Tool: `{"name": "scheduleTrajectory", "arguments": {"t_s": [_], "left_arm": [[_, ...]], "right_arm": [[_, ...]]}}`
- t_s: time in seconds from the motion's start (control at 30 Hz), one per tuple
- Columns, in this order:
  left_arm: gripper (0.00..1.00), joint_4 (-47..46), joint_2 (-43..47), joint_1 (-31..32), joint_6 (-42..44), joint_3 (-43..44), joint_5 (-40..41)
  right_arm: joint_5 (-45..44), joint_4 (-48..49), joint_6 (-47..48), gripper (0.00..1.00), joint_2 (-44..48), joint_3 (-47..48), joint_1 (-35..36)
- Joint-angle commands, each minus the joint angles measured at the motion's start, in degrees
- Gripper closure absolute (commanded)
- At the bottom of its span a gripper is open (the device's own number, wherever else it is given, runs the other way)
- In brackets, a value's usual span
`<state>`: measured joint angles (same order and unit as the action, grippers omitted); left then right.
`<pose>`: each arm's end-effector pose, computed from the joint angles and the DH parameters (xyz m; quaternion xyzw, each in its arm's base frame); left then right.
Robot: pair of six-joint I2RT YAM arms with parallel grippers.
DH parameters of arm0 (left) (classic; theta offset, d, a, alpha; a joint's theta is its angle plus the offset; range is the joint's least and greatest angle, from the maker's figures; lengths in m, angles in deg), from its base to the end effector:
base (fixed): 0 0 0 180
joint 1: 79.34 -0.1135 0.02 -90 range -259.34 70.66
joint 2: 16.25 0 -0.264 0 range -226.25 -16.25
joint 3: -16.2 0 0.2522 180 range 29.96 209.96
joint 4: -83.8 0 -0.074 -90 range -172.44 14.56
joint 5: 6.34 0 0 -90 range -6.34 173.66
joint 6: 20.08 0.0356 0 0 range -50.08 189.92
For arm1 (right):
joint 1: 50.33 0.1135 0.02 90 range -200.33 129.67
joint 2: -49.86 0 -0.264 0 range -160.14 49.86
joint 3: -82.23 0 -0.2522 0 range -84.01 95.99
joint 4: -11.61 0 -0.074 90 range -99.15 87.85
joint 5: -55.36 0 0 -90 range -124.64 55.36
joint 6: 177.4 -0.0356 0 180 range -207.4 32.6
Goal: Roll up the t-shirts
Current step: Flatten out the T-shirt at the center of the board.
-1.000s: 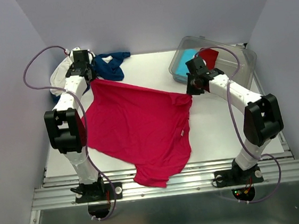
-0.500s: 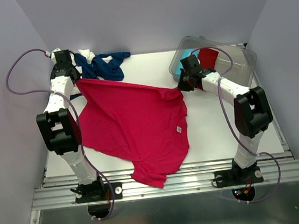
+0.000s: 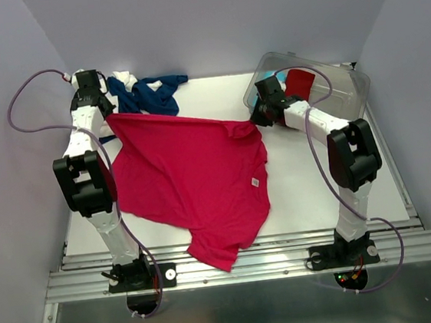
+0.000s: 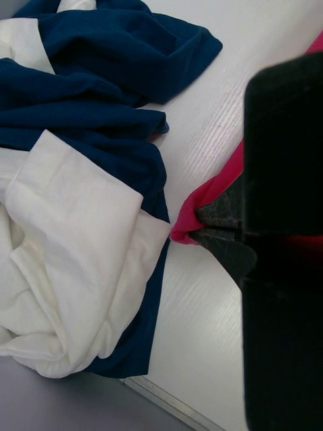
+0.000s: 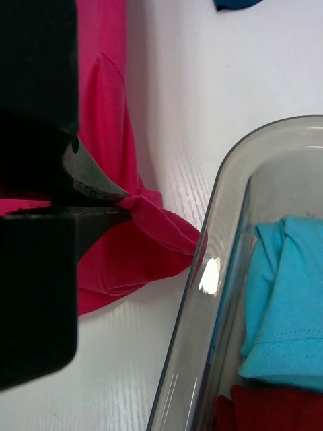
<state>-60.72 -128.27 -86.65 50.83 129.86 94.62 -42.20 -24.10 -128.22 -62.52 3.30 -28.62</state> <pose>0.4570 0.0654 0.3048 -0.2443 0.8448 0.0357 0.4747 0.4127 0.1593 0.2282 0.1779 0.9116 0.1373 0.3443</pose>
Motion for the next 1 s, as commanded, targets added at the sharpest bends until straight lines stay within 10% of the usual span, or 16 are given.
{"name": "scheduleTrajectory", "arguments": {"t_s": [0.0,0.23,0.57,0.97], "left_arm": [[1.00,-0.45,0.58,-1.65,1.51,3.46,2.57],[1.00,-1.50,0.93,-1.65,1.16,2.23,0.99],[1.00,-1.67,1.20,-1.65,1.60,1.62,0.55],[1.00,-2.03,2.16,-1.65,1.51,0.65,-0.33]], "right_arm": [[-3.17,2.09,-1.54,0.94,0.75,2.52,-0.80],[-0.89,5.69,-1.81,0.90,4.01,-3.10,-0.80],[-2.29,5.61,1.97,0.45,6.64,-6.54,-1.58],[3.25,4.03,6.36,0.46,3.73,-0.56,-3.79]]}}
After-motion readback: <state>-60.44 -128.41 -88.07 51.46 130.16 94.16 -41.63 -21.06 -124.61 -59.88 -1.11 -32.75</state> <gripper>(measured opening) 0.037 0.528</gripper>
